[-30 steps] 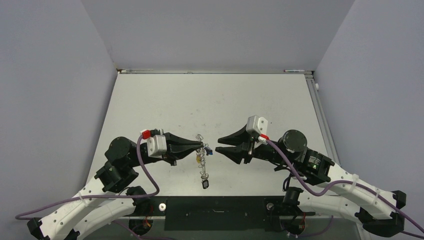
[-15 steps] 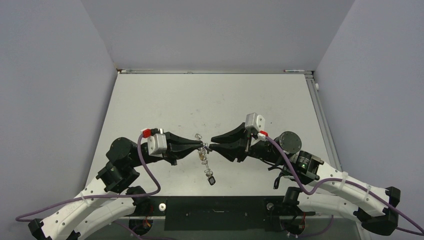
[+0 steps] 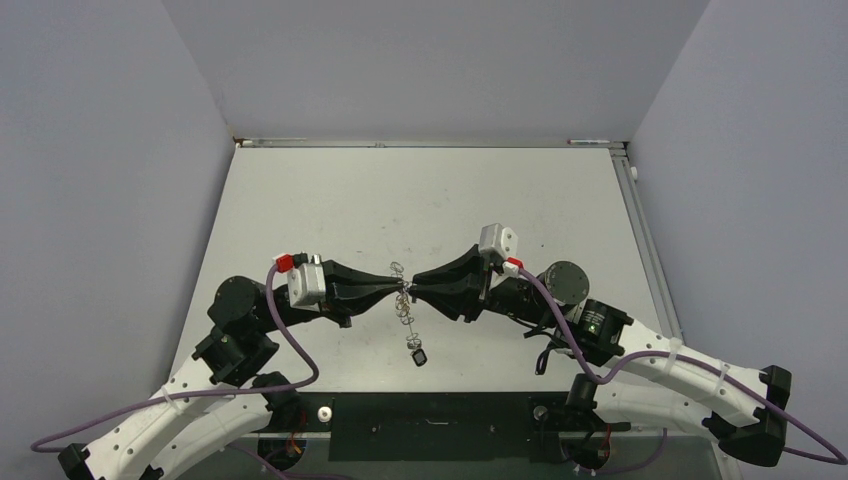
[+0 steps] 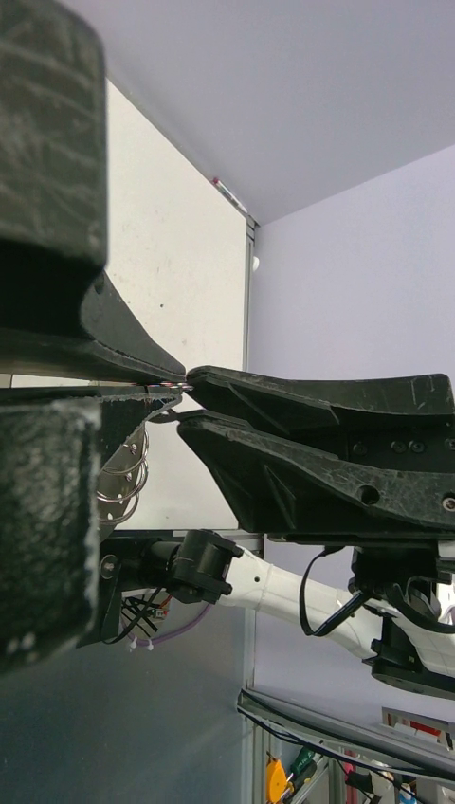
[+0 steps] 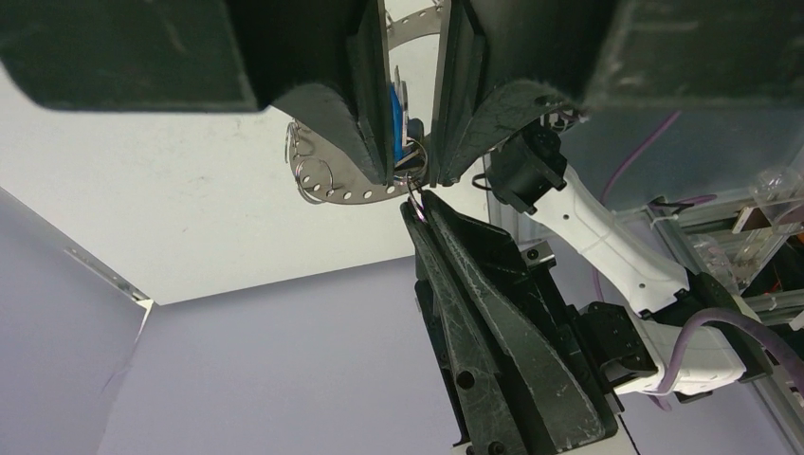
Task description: Put the keys on the keyring
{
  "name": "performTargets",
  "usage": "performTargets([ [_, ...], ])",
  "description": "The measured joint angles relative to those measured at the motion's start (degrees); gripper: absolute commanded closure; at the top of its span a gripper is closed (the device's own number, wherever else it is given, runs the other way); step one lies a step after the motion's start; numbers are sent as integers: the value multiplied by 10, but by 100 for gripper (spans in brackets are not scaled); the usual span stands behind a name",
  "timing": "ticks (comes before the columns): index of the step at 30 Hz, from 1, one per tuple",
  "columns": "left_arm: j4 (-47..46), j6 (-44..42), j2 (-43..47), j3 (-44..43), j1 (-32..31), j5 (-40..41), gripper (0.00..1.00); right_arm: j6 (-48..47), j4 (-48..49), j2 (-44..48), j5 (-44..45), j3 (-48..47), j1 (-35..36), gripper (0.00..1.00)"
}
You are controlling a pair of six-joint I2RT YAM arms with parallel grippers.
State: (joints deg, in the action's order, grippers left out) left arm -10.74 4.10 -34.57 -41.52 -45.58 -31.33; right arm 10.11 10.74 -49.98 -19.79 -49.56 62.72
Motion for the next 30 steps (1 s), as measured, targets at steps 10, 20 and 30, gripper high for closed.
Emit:
performTargets([
  [10,-9,10,-1,2,8,-7,100,9,28,-18,0,11,0,82],
  [20,-16,13,0,6,11,-9,100,10,37,-21,1,14,0,81],
  [30,-20,16,0,8,12,-12,100,11,41,-21,14,14,0,70],
])
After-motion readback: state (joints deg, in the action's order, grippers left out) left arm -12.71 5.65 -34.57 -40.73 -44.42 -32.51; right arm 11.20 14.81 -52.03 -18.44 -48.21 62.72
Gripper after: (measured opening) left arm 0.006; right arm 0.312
